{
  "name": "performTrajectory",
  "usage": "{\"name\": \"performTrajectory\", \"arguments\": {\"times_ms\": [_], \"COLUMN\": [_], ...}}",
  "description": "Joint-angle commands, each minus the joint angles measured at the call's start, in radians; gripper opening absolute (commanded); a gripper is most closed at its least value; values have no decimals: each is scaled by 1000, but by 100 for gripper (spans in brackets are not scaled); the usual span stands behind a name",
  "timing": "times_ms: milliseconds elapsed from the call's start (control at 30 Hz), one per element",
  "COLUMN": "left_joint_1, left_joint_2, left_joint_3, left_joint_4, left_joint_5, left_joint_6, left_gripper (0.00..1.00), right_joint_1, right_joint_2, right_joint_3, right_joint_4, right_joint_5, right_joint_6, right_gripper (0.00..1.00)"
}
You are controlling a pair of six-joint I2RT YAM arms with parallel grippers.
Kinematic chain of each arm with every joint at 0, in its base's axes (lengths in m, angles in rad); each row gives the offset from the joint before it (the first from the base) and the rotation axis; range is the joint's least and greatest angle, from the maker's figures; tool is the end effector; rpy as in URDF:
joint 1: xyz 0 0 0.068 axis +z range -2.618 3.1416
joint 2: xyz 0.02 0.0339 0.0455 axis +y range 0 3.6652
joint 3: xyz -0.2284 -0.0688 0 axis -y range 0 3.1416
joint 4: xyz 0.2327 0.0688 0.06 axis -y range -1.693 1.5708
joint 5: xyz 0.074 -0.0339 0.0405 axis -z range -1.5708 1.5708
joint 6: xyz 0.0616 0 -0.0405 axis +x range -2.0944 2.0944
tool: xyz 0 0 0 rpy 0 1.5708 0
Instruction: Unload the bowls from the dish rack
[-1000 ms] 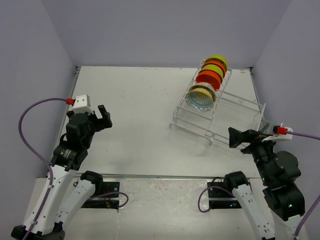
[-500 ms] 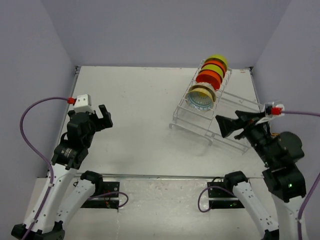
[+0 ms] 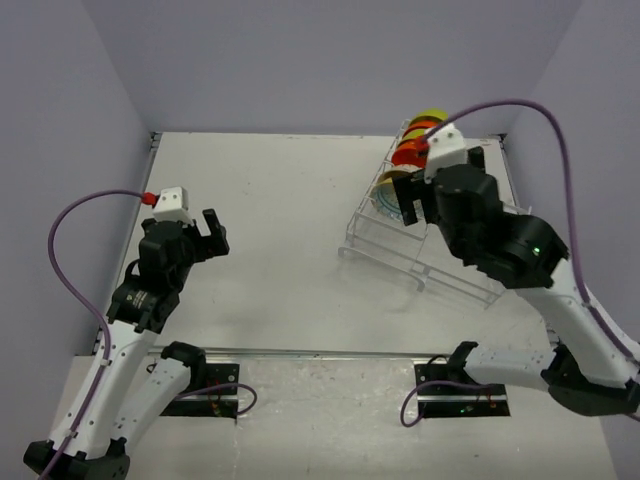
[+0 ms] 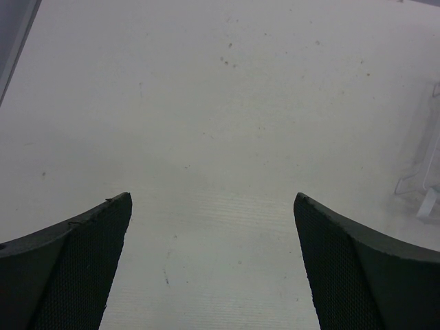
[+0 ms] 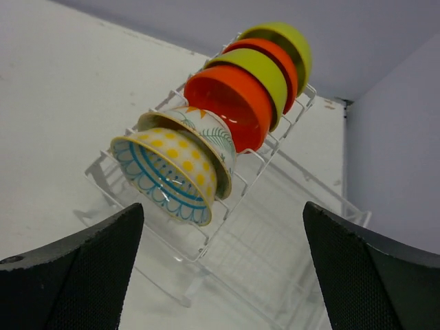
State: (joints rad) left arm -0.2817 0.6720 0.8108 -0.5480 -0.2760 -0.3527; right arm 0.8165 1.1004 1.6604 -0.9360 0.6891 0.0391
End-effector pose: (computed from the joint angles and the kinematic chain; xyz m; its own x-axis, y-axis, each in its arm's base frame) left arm 0.1830 -0.0355 0.2943 -0.3681 -0.2395 -0.8984 -0.1064 0.9708 -0.2152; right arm 0.1620 0.1152 0.4469 -0.2574 -0.2299 -0.9386 -0.1475 0.9693 -0.1969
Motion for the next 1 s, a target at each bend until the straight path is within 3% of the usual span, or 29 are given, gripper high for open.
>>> {"name": "performTrajectory", "arguments": {"times_ms": [0,67,167,333,467,567,733,967], "left_joint_1": [7,7,7,7,6,6,6,3], "left_joint_2": [-11,-11,-11,-15,-23,-31,-35,-43], "left_joint_3": [1,-1,-4,-7,-9,-9,-10,-13], "left_joint_4": [22,22,23,30,30,31,31,33], "left_joint_5": [21,24,37,60,58,58,58,60], "left_joint_6": [4,4,6,11,9,9,9,8], "left_gripper": [100,100,100,100,100,100,100,100], "right_joint_1": [87,92,101,112,110,108,107,61], "right_joint_2": [146,186,219,263,279,285,291,257], "right_joint_3": [28,58,59,16,-25,-39,-80,-205], "right_joint_4": [-86,-70,-3,78,138,181,200,279], "right_joint_5": [291,284,263,250,248,245,236,210], "right_joint_6": [-175,-203,-286,-396,-450,-479,-478,-484], "right_gripper": [93,87,71,63,62,52,44,42]}}
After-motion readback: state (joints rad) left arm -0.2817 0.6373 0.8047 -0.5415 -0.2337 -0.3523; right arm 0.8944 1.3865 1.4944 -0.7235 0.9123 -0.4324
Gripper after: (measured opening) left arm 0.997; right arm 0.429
